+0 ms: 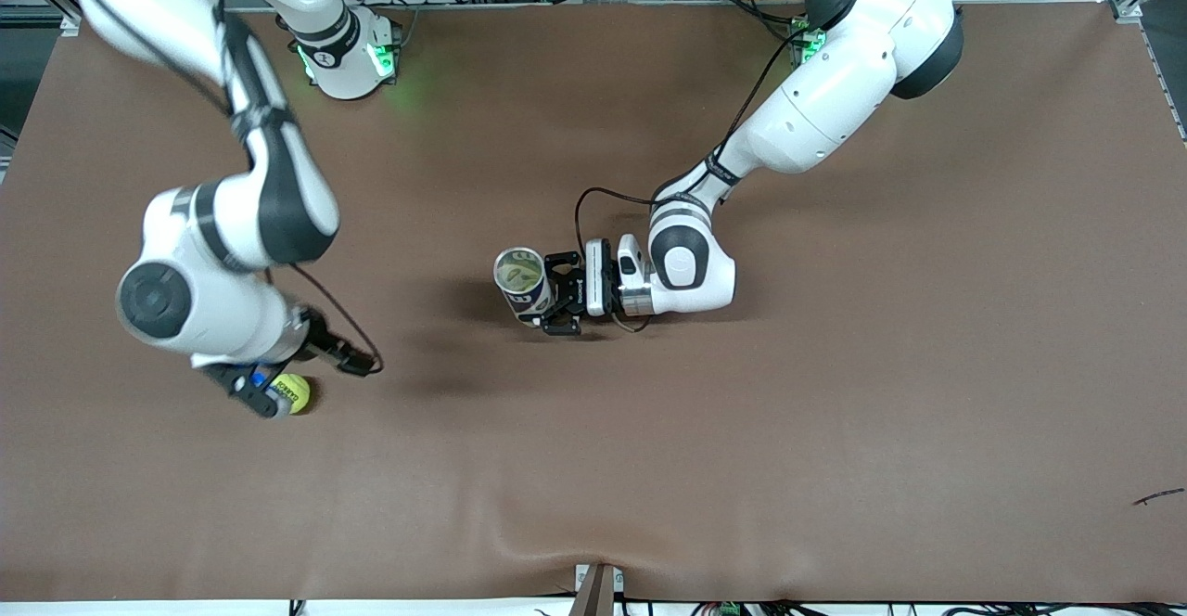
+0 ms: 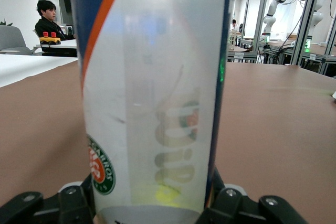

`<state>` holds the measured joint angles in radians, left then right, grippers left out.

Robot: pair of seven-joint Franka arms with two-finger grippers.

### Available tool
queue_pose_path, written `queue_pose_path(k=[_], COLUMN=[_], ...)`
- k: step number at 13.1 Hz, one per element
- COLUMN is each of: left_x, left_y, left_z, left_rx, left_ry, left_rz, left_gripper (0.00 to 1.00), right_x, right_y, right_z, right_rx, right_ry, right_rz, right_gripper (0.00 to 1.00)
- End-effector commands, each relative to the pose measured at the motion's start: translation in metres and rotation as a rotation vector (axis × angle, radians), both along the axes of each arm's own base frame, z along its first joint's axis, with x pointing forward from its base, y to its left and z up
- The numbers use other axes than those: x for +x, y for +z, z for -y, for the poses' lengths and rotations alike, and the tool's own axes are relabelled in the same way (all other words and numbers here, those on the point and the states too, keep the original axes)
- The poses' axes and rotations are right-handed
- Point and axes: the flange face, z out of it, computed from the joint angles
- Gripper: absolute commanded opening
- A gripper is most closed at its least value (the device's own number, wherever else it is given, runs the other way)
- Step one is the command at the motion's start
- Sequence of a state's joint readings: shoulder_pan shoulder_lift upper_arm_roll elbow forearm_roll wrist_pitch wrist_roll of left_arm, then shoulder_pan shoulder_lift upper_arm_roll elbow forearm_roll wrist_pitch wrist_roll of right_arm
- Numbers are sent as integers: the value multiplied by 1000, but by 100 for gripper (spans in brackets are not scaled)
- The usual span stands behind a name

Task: Insert tennis ball vertically with right arm
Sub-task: 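Grasp the ROLAND GARROS tennis ball with the right gripper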

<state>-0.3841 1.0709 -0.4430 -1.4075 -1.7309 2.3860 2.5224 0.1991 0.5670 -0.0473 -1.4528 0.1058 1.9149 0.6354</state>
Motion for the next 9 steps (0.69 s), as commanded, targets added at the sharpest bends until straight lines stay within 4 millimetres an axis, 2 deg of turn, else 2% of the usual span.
queue_pose_path(k=[1, 6, 9], left_x=[2, 2, 3], left_y=[-3, -1, -1], left_z=[-1, 0, -1], left_rx=[-9, -10, -9], left_ry=[10, 8, 8], left_rz=[22, 26, 27], left_gripper=[77, 77, 77], right_x=[30, 48, 53], right_y=[-23, -67, -90], right_z=[39, 109, 115], right_rx=[-22, -66, -70], right_ry=[157, 476, 492], right_rz=[23, 73, 105], right_gripper=[100, 100, 100])
